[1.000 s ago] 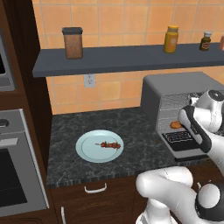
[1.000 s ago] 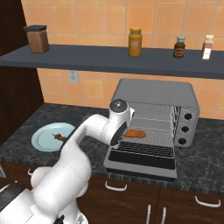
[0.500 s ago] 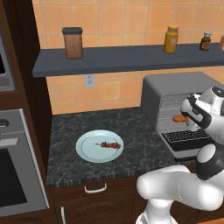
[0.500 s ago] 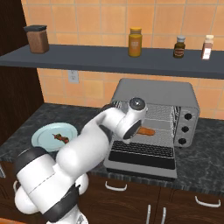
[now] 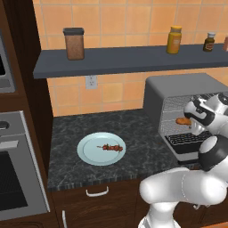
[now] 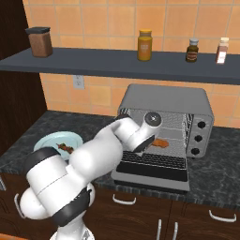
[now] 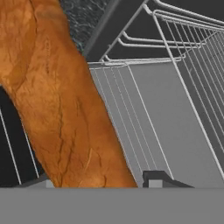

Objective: Pick up the kebab skewer and baguette bread, and place them inside the toaster oven. Close the toaster oven door and start by setting the timer.

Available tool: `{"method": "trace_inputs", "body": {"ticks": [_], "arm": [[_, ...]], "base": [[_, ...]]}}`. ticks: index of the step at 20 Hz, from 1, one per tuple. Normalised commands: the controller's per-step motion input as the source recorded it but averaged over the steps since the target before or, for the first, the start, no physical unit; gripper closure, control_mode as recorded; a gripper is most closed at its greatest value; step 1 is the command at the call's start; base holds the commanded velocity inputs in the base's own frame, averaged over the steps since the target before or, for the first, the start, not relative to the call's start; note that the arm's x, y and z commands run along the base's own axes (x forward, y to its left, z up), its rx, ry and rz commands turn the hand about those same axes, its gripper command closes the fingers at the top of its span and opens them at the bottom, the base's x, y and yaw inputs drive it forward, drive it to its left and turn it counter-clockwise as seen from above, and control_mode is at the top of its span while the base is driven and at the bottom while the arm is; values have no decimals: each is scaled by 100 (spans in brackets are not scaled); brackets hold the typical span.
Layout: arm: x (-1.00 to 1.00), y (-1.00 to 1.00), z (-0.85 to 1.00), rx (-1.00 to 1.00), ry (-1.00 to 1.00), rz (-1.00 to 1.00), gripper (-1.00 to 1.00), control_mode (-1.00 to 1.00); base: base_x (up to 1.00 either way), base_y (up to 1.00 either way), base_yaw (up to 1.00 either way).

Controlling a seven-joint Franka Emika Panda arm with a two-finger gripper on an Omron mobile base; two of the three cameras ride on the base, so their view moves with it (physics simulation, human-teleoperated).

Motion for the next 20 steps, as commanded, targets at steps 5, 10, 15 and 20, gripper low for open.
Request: {"method": "trace_inputs", "body": {"ticks": [5, 10, 15, 20], "arm": [[9, -3, -2, 0, 0, 0, 100, -100], [8, 0, -16, 0, 0, -1, 100, -100], [16, 0, -20, 0, 0, -1, 100, -100], [3, -5, -9, 0, 0, 0, -100, -100]], "base": [[0, 0, 0], [0, 0, 0], [0, 0, 0], [0, 0, 0]]}}
